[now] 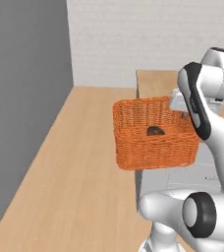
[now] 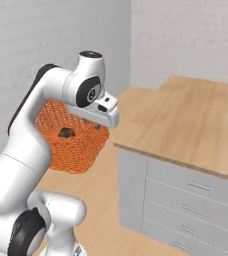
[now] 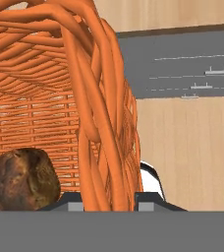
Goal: Open the cabinet, pick up the bread from the cabinet and place it in the basket. Then move the basket to the dining counter.
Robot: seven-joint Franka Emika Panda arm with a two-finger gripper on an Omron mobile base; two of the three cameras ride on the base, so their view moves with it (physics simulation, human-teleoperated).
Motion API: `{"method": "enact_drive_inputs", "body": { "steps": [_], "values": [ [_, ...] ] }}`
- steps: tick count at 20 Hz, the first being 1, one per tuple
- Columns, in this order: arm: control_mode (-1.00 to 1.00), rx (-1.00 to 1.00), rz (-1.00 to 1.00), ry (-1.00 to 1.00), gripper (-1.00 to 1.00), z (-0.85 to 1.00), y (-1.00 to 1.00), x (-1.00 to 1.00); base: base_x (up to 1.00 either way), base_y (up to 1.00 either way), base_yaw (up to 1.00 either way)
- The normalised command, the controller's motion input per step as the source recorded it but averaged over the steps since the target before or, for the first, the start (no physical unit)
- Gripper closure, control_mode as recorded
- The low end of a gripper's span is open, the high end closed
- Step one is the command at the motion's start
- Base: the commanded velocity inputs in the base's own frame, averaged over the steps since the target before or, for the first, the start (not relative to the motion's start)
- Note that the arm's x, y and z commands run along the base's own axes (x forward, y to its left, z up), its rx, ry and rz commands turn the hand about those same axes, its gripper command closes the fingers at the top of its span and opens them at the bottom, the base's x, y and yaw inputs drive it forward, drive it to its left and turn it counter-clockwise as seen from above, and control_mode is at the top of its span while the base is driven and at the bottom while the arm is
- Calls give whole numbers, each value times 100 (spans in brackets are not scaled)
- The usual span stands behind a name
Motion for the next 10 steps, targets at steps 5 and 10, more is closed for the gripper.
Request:
{"method": "enact_drive_inputs", "body": {
  "steps": [5,10],
  "values": [
    [100,0,0,0,100,0,0,0,81,-76,-33],
    [100,0,0,0,100,0,0,0,69,-79,1]
  ]
}}
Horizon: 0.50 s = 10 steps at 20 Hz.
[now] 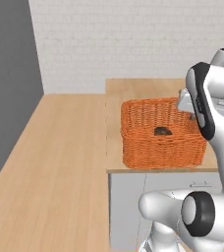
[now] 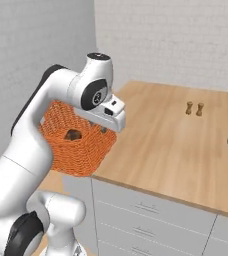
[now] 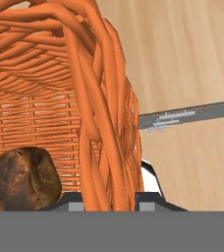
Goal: Open the cabinet, pick up the bread from the cabinet and place it in the basket. Then move the basket to the dining counter.
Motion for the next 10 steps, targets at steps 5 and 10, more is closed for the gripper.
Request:
{"method": "enact_drive_inputs", "body": {
  "steps": [5,10],
  "values": [
    [100,0,0,0,100,0,0,0,61,-11,1],
    [-100,0,1,0,100,-6,-7,17,45,-7,2]
  ]
}}
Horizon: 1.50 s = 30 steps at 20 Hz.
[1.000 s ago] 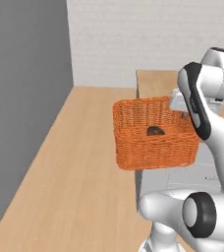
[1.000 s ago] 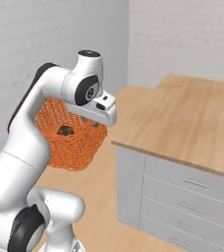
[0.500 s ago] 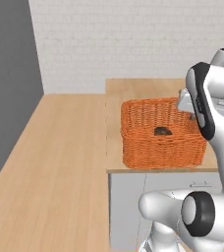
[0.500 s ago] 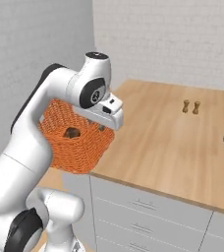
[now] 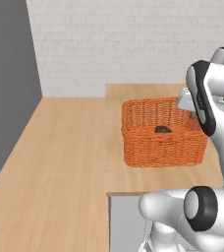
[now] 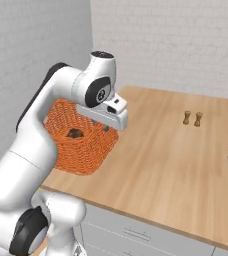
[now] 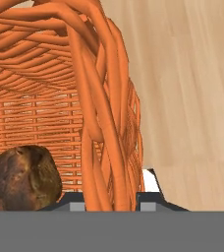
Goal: Open the cabinet, pick up the bread from the cabinet and place it in the basket. Then move the basket to the dining counter.
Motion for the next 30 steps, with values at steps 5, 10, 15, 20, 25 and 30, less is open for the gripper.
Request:
{"method": "enact_drive_inputs", "body": {
  "steps": [5,10,15,20,25,30],
  "values": [
    [-100,1,6,0,100,-59,-63,95,0,0,0],
    [-100,0,5,0,100,-77,-52,96,0,0,0],
    [-100,0,1,0,100,-53,-38,85,0,0,0],
    [-100,0,0,0,100,-33,-39,49,0,0,0],
    [-100,0,0,0,100,-37,-38,28,0,0,0],
    [-100,0,0,0,100,-42,-32,22,0,0,0]
  ]
}}
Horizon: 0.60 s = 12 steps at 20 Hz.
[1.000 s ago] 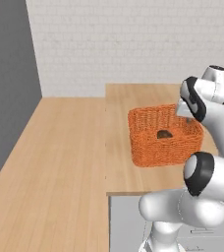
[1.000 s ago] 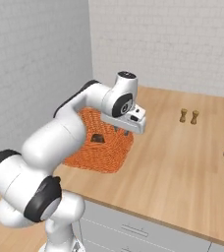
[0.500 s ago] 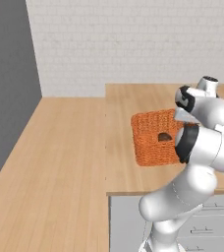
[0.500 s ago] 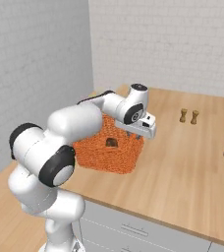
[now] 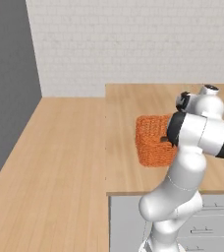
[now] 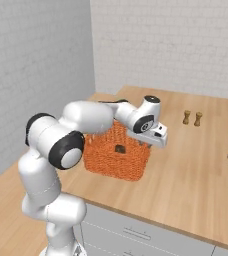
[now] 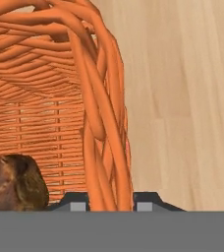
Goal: Open the cabinet, pick up the bread from the cabinet and place it in the basket. Then move the basket to the dining counter.
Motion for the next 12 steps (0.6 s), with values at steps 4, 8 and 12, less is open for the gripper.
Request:
{"method": "enact_drive_inputs", "body": {
  "steps": [4,8,12],
  "values": [
    [-100,0,0,0,-100,-45,-13,8,0,0,0],
    [-100,4,0,-11,-100,32,0,-13,0,0,0],
    [-100,5,0,-13,-100,43,0,-28,0,0,0]
  ]
}}
